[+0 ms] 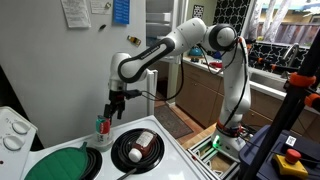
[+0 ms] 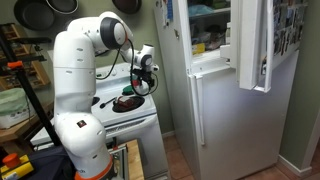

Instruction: Pick up the plastic bowl from the washing machine and put it in the second rack from the bottom on the fridge door

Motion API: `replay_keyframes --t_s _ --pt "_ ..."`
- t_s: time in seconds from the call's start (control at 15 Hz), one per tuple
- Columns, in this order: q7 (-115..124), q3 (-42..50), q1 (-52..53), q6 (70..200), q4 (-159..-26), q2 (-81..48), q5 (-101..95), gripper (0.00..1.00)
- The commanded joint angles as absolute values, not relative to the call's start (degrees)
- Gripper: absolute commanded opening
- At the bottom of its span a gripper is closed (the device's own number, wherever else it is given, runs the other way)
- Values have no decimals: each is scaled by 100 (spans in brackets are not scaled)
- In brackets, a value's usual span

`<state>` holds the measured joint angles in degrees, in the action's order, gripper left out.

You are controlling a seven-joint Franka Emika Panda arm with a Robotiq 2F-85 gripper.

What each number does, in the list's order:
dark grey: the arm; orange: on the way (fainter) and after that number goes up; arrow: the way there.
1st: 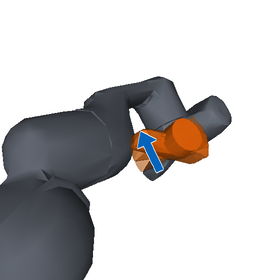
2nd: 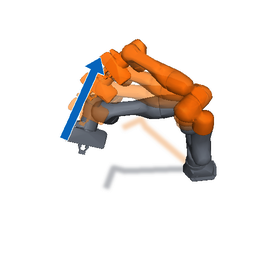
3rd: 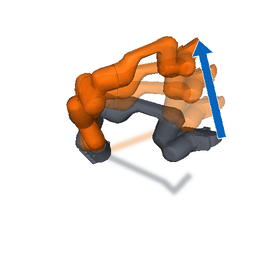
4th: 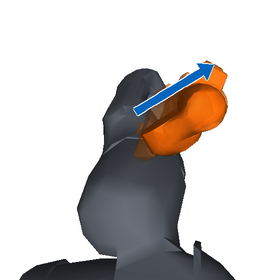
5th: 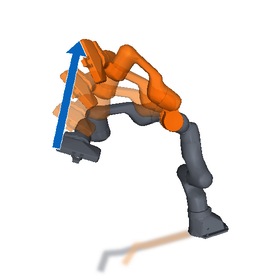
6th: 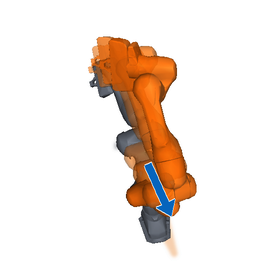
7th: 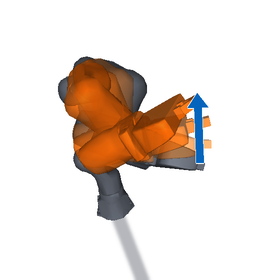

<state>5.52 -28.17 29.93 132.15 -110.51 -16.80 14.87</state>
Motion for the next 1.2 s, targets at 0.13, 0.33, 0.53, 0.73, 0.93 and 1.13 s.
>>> replay_keyframes --t_s 0.13,0.33,0.53,0.73,0.93,1.13 --pt "437 -2956 3027 13076 -10839 -1912 1793 100" --pt "652 -2895 3089 12920 -10827 -2012 1678 100" --pt "696 -2884 3111 12857 -10788 -2129 1675 97" --pt "678 -2897 3138 12841 -10713 -2260 1682 98" --pt "677 -2896 3161 12798 -10615 -2349 1706 69" --pt "693 -2879 3184 12765 -10537 -2410 1697 45"
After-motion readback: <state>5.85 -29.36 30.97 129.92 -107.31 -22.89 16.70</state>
